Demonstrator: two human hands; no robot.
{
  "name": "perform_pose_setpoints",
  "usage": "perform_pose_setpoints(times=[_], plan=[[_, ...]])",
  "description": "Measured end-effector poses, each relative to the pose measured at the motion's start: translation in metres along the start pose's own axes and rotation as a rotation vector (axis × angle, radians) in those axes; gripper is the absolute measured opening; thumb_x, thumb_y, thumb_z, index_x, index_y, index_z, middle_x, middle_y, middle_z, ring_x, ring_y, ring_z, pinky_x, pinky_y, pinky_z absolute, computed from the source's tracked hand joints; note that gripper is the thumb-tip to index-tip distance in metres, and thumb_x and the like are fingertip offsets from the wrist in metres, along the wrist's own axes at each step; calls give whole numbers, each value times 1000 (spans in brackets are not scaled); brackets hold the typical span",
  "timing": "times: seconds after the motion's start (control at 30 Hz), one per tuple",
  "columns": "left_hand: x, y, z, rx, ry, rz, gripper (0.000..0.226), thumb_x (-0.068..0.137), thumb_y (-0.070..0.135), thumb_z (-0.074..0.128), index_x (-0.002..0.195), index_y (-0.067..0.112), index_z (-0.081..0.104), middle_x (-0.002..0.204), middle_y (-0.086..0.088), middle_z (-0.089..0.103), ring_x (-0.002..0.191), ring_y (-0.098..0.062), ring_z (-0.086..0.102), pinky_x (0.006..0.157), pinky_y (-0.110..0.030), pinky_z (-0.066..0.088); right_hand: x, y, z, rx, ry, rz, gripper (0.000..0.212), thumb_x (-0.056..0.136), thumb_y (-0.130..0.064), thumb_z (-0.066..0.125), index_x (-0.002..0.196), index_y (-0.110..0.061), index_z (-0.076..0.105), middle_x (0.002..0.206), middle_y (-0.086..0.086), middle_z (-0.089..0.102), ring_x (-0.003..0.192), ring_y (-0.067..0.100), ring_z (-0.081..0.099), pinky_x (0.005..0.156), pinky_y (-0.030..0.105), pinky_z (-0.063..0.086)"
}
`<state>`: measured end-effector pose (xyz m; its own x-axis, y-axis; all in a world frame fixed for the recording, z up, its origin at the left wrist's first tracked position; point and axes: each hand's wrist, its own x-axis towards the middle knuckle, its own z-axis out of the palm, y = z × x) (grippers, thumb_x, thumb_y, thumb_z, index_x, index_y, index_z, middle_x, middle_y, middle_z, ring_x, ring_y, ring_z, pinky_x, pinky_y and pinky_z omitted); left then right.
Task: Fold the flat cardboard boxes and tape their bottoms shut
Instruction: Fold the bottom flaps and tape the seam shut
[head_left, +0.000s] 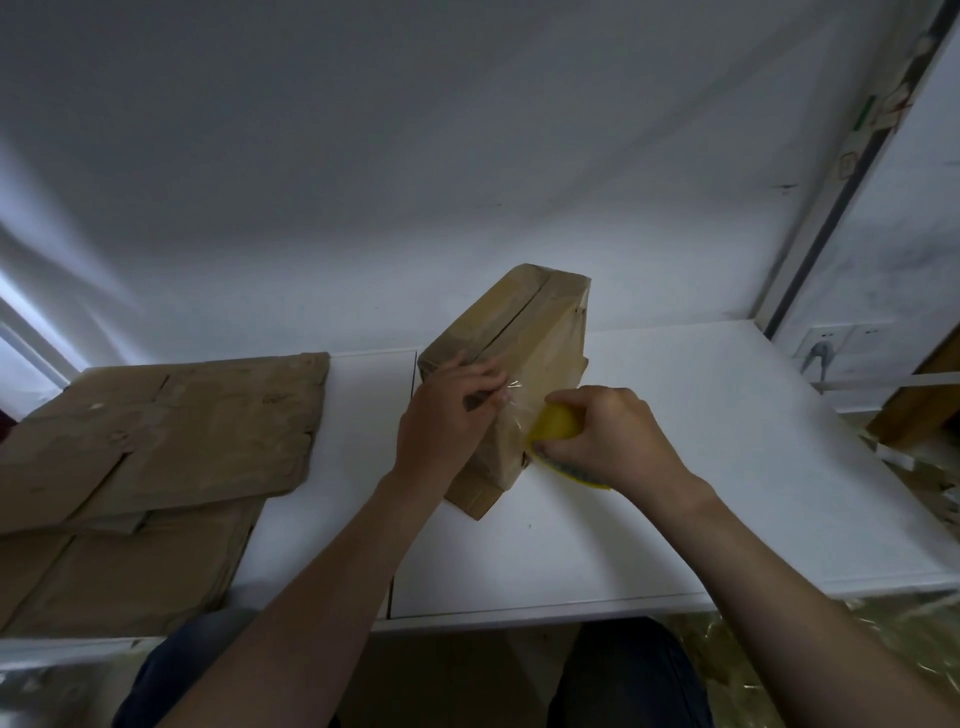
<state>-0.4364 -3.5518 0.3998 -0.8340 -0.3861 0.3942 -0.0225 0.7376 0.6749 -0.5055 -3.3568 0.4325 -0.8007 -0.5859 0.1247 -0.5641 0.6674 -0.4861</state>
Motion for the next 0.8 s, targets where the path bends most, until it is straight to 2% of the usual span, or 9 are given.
perform_pose_setpoints(times=[0.1, 0.2, 0.27, 0.33, 0.4, 0.5, 0.63, 0.8], plan=[[-2, 2, 4, 37, 19, -8, 34, 85, 48, 74, 116, 34, 74, 130, 23, 64, 136, -2, 43, 108, -41, 42, 9, -7, 9, -19, -55, -6, 48, 80, -42, 78, 125, -30, 68, 121, -6, 69, 101, 17, 59, 78, 20, 37], [-2, 5, 7, 107, 80, 7, 33, 82, 49, 76, 110, 32, 76, 126, 21, 67, 131, -2, 48, 97, -29, 43, 22, -14, 20, -37, -83, -41, 36, 83, -42, 74, 117, -29, 71, 109, -5, 72, 84, 12, 55, 63, 15, 35], [-3, 4, 8, 162, 106, 39, 29, 82, 47, 76, 107, 31, 76, 124, 20, 68, 128, -4, 51, 90, -23, 43, 28, -17, 22, -44, -81, -48, 36, 84, -41, 74, 117, -26, 70, 106, -3, 71, 85, 13, 60, 65, 16, 37], [-3, 3, 7, 193, 118, 74, 27, 83, 45, 76, 106, 31, 75, 123, 20, 68, 125, -4, 55, 86, -22, 47, 29, -18, 22, -48, -72, -32, 47, 82, -42, 77, 124, -24, 63, 106, -1, 68, 88, 16, 60, 70, 20, 40], [-1, 0, 5, 201, 114, 106, 28, 83, 43, 76, 108, 31, 76, 123, 20, 68, 124, -1, 55, 87, -23, 48, 29, -16, 21, -28, -77, -12, 63, 80, -44, 79, 132, -25, 49, 101, 0, 61, 82, 16, 54, 68, 23, 42], [1, -8, -1, 160, 61, 134, 29, 86, 42, 74, 114, 33, 75, 128, 22, 65, 128, 2, 51, 96, -31, 48, 27, -10, 21, 22, -110, -43, 70, 76, -49, 83, 126, -30, 37, 97, 0, 59, 78, 17, 55, 62, 26, 46], [4, -21, -17, 110, -92, 200, 32, 96, 38, 63, 128, 38, 66, 137, 30, 53, 138, 2, 43, 108, -41, 46, 25, -3, 19, 31, -179, -54, 62, 69, -64, 81, 112, -39, 43, 100, -5, 61, 90, 19, 59, 78, 39, 56], [14, -37, -32, 15, -219, 259, 36, 100, 24, 58, 132, 40, 60, 138, 30, 54, 141, 3, 39, 111, -47, 44, 20, -5, 16, 10, -206, -88, 59, 72, -67, 77, 113, -40, 46, 95, -13, 56, 88, 13, 57, 72, 30, 52]])
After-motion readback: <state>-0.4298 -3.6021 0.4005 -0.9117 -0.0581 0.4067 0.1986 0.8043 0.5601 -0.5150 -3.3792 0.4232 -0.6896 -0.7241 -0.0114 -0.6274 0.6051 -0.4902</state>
